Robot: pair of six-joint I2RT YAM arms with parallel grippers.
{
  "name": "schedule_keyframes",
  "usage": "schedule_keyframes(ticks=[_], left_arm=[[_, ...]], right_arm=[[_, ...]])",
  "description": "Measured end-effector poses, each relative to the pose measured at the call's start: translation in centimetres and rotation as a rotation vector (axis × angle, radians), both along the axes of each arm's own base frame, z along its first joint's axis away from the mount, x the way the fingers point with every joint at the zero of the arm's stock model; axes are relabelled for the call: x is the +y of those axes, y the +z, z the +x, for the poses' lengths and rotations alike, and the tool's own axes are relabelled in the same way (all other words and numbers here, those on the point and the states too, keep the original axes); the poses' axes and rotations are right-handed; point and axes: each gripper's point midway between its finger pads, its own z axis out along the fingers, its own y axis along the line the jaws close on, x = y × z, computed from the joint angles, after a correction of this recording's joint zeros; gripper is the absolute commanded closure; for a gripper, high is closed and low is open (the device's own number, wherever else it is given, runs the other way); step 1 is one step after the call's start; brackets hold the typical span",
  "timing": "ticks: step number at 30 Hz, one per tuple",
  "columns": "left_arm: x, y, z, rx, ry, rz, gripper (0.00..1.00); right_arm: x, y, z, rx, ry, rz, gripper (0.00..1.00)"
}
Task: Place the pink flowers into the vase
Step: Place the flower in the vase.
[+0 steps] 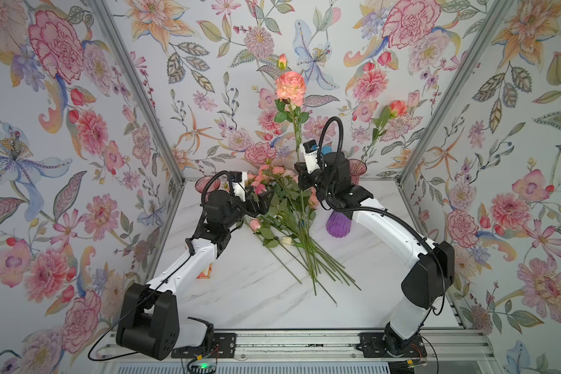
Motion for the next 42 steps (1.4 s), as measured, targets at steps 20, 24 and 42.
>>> schedule_keyframes(ticks=[20,24,42], left_arm=[[-0.9,5.3,1.0,-0.177,0.055,0.032,0.0],[-1.6,4.3,0.9,-0.174,0.015,0.058,0.0],[-2.9,3.2,-0.1,-0.23,-0.058,0.13,0.0]], right_arm=[[-15.9,16.2,4.2,-0.458,-0.301,0.085,1.0],[-18.9,17.8,5.2,-0.505,-0.355,0.094,1.0],[-21.6,9.6,13.5,-0.382,-0.406,0.084,1.0]])
